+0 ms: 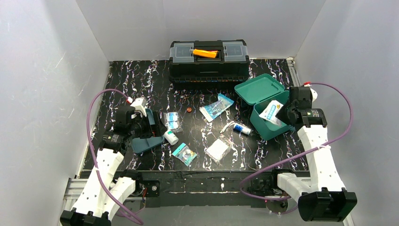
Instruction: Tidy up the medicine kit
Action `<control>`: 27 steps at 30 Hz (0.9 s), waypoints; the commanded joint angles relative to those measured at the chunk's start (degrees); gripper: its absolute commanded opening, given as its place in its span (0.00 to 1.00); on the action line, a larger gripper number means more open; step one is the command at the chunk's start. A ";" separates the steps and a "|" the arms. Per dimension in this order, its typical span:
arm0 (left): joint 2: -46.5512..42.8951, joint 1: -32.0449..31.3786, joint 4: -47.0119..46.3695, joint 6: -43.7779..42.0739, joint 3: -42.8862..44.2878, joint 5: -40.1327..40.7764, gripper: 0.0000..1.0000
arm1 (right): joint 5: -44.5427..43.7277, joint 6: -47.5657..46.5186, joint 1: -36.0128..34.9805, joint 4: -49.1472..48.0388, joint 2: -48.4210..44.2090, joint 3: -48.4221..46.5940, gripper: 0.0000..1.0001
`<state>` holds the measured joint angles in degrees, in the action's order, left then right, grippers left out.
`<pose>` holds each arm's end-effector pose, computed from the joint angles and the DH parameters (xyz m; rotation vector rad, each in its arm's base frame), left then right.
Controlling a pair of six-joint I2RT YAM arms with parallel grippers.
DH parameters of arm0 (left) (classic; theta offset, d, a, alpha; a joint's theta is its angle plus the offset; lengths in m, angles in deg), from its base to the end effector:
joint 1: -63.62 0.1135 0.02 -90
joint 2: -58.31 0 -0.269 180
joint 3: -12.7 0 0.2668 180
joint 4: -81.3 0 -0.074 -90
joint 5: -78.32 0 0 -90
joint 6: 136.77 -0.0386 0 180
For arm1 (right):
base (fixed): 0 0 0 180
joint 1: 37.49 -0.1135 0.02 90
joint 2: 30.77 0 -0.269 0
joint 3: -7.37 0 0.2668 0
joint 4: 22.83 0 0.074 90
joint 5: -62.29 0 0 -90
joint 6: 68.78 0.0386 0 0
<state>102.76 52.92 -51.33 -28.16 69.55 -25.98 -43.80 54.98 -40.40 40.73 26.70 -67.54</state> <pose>0.1749 -0.0428 0.2953 -0.0084 2.2149 -0.5595 0.2072 -0.0002 0.3402 0.7483 2.2128 -0.0174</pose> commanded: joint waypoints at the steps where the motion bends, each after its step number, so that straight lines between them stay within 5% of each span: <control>1: -1.24 0.11 0.36 -0.20 0.09 0.34 0.99 | 3.63 1.88 4.99 -3.84 0.33 2.49 0.01; 27: -2.35 0.07 0.35 -0.07 0.09 -0.04 0.99 | 8.47 16.55 7.29 -15.12 19.75 10.62 0.01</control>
<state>101.14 52.92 -51.35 -28.14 69.55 -26.01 -36.24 68.10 -33.37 28.45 44.89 -57.57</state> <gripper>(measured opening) 0.993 0.024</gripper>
